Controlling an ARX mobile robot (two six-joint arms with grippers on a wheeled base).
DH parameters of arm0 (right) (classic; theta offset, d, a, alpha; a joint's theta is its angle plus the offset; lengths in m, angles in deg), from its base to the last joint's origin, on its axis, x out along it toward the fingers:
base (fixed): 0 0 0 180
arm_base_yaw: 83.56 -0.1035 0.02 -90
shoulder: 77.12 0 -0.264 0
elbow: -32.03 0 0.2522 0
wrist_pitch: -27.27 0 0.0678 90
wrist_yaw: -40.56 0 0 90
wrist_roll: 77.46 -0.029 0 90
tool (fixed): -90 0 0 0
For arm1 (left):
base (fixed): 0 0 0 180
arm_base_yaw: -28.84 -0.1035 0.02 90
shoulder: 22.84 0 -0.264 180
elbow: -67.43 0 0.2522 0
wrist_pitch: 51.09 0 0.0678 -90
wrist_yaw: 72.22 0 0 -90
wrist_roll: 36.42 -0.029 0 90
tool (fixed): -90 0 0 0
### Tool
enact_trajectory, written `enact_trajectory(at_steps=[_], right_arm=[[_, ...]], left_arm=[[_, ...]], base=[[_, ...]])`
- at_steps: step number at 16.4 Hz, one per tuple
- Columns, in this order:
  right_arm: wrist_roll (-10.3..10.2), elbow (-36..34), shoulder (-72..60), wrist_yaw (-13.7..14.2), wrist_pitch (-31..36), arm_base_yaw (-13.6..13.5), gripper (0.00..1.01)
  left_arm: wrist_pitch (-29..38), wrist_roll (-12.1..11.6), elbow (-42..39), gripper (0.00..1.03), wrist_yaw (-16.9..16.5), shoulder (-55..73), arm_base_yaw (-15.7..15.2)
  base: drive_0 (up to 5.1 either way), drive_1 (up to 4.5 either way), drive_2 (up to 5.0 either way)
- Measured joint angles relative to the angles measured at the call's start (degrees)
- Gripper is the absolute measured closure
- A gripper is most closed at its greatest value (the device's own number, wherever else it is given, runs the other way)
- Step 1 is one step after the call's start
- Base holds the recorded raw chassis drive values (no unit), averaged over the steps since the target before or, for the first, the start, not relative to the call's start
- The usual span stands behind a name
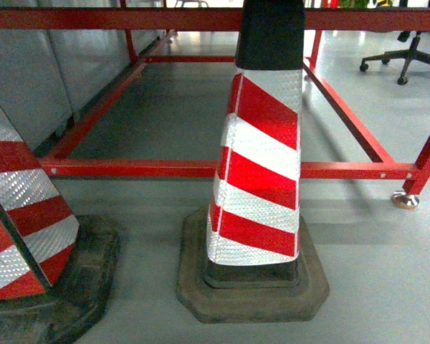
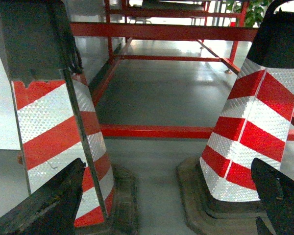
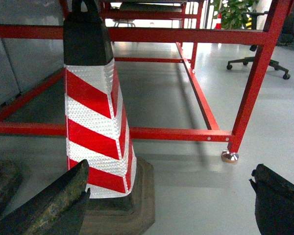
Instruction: Place box next to blue box on left shelf
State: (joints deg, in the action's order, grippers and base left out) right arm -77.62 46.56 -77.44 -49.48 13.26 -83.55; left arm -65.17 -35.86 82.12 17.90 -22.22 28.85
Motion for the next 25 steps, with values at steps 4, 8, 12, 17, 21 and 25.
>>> enact_trajectory(at_steps=[4, 8, 12, 17, 21, 25], right_arm=[[0.0, 0.0, 0.0, 0.0, -0.1, 0.0, 0.03], [0.0, 0.0, 0.0, 0.0, -0.1, 0.0, 0.03], [0.0, 0.0, 0.0, 0.0, 0.0, 0.0, 0.03], [0.0, 0.0, 0.0, 0.0, 0.0, 0.0, 0.03], [0.0, 0.0, 0.0, 0.0, -0.1, 0.0, 0.03], [0.0, 0.0, 0.0, 0.0, 0.0, 0.0, 0.03]], left_arm=[[-0.1, 0.0, 0.0, 0.05, 0.0, 0.0, 0.0], [0.0, -0.3, 0.0, 0.05, -0.1, 0.0, 0.0], [0.0, -0.5, 0.0, 0.05, -0.1, 0.0, 0.0], [0.0, -0.6, 0.0, 0.05, -0.1, 0.0, 0.0], [0.0, -0.6, 0.0, 0.05, -0.2, 0.0, 0.0], [0.0, -0.6, 0.0, 0.05, 0.0, 0.0, 0.0]], base=[[0.0, 0.0, 0.0], [0.0, 0.0, 0.0], [0.0, 0.0, 0.0], [0.0, 0.0, 0.0], [0.0, 0.0, 0.0], [0.0, 0.0, 0.0]])
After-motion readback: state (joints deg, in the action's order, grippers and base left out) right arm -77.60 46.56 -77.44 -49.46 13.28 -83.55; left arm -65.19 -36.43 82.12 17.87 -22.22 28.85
